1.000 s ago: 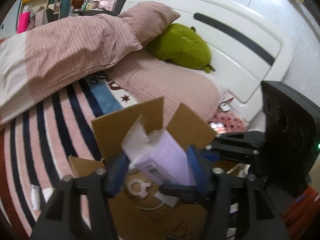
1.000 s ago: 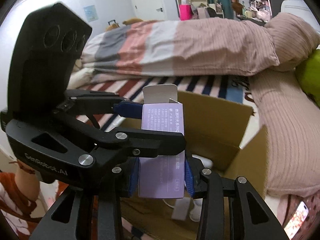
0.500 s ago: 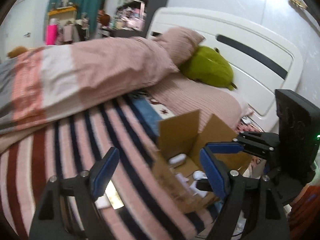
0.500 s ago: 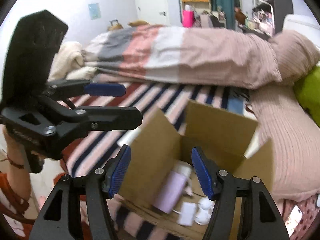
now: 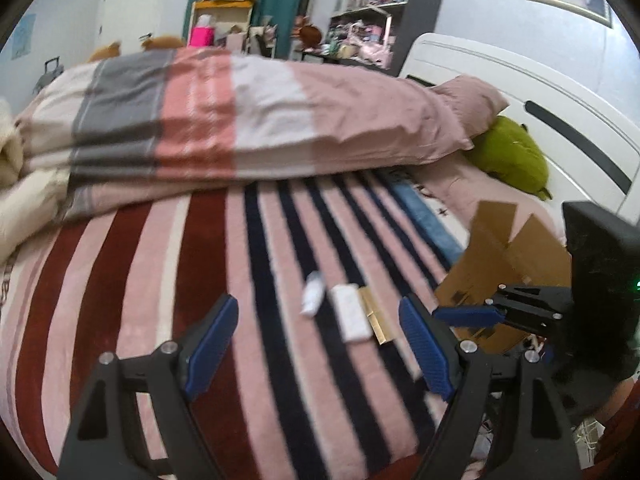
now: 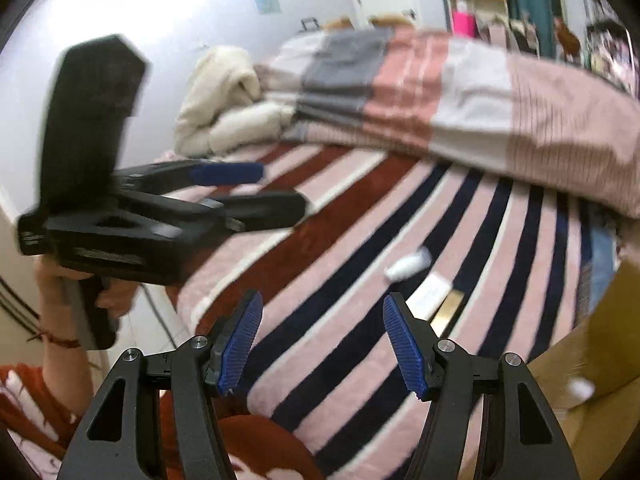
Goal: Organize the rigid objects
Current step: 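Reach the right gripper to the gold tube and grasp it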
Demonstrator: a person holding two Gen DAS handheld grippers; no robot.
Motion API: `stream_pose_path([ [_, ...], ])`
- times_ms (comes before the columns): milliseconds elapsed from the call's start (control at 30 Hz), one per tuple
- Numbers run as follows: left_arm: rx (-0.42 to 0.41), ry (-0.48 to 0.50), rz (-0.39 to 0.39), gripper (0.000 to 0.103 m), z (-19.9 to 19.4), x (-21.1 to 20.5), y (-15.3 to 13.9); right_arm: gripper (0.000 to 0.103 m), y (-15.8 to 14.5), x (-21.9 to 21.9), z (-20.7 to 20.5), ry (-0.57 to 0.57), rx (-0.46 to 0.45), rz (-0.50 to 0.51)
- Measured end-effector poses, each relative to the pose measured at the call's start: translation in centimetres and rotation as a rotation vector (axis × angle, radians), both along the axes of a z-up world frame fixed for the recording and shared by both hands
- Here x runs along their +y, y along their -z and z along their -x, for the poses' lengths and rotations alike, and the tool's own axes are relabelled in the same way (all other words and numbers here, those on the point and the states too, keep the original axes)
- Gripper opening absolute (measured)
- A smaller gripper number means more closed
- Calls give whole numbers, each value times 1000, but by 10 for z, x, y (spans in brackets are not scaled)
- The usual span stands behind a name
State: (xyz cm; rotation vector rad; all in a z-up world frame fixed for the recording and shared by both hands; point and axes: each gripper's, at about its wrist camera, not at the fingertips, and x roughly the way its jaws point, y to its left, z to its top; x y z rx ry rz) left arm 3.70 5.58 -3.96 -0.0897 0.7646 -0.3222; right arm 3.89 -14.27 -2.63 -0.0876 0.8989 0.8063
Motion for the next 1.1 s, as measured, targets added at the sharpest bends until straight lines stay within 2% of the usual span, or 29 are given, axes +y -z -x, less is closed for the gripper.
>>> stream_pose_path([
  [200, 61, -6, -2, 80, 0, 13, 43, 59, 73, 3, -18, 232, -16, 157],
  [333, 87, -1, 11, 80, -2, 16, 59, 42, 106, 1, -41, 348, -60, 273],
  [433, 94, -11, 14, 80, -3, 18, 64, 36, 117, -1, -55, 368, -45, 295],
  [500, 92, -14, 25, 80, -3, 19, 66, 32, 120, 0, -59, 384, -63, 313],
  [533, 92, -14, 30, 80, -2, 19, 66, 26, 120, 1, -61, 392, -78, 328],
  [667, 83, -8, 40, 80, 2, 15, 62, 15, 121, -2, -58, 376, -56, 335],
  [967, 77, 10, 29, 80, 16, 9, 53, 14, 116, -13, -13, 327, 2, 332],
  [1100, 84, 7, 25, 80, 16, 8, 54, 14, 122, -10, -10, 322, 4, 329],
])
